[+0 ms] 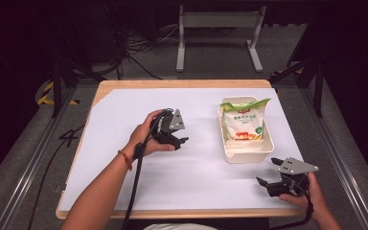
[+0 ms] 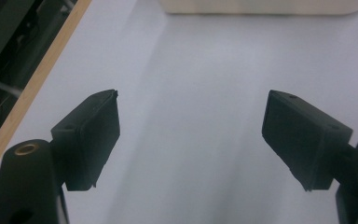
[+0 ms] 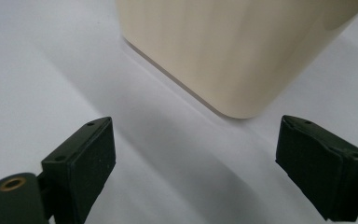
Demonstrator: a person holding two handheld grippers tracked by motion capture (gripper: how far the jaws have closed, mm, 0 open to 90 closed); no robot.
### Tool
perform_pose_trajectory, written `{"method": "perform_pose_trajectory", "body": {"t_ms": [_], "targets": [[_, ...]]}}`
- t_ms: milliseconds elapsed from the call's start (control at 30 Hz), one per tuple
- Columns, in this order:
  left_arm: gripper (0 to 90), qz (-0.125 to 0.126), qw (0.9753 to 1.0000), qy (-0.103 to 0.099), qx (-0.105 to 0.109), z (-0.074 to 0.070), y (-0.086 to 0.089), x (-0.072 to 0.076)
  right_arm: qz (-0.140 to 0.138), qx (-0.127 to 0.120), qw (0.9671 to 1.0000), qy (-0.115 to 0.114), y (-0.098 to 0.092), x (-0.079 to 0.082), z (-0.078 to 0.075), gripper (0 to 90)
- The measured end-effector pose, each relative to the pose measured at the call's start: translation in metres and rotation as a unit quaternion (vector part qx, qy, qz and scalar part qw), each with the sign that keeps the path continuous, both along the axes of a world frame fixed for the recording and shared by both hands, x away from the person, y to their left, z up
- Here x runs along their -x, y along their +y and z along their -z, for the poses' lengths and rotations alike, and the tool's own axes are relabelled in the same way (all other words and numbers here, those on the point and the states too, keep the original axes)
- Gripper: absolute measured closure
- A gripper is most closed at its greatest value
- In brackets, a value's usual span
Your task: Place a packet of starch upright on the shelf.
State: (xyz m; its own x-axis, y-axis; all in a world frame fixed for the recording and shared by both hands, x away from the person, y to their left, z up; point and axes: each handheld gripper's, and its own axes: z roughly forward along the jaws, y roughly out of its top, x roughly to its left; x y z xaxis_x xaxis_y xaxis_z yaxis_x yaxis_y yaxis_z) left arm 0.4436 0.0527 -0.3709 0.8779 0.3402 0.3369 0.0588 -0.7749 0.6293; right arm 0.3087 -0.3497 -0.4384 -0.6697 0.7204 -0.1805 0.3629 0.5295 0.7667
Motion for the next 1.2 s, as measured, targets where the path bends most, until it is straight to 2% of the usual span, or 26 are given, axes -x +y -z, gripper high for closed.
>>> {"method": "perform_pose_trajectory", "body": {"t_ms": [167, 233, 567, 767, 933, 1000, 1167, 1200], "targets": [[17.8, -0.009, 1.0, 0.003, 0.0, 0.003, 0.011, 0.004, 0.0, 0.0, 1.0, -0.001, 0.0, 0.0, 0.0, 11.6], [14.7, -0.017, 0.9998, 0.006, 0.012, 0.006, 0.019, 0.007, -0.001, 0.001, 1.0, -0.002, 0.0, 0.0, 0.0, 11.6], [10.1, -0.041, 0.999, 0.007, 0.014, 0.016, 0.044, 0.013, -0.001, 0.003, 1.0, -0.001, 0.001, 0.0, 0.0, 11.6], [7.6, -0.051, 0.9975, -0.001, 0.05, 0.019, 0.066, 0.019, -0.002, 0.003, 1.0, 0.0, 0.001, 0.0, 0.0, 11.6], [7.4, -0.059, 0.9963, -0.017, 0.059, 0.021, 0.079, 0.027, -0.001, 0.003, 1.0, 0.0, 0.001, 0.0, 0.0, 11.6], [7.0, -0.062, 0.9948, -0.024, 0.078, 0.021, 0.09, 0.033, -0.002, 0.004, 1.0, -0.001, 0.001, 0.0, 0.0, 11.6], [6.1, -0.069, 0.993, -0.022, 0.094, 0.023, 0.101, 0.039, -0.004, 0.005, 1.0, 0.001, 0.001, 0.0, 0.0, 11.6], [6.1, -0.07, 0.9927, -0.027, 0.094, 0.024, 0.104, 0.041, -0.004, 0.005, 1.0, 0.001, 0.001, 0.0, 0.0, 11.6]]}}
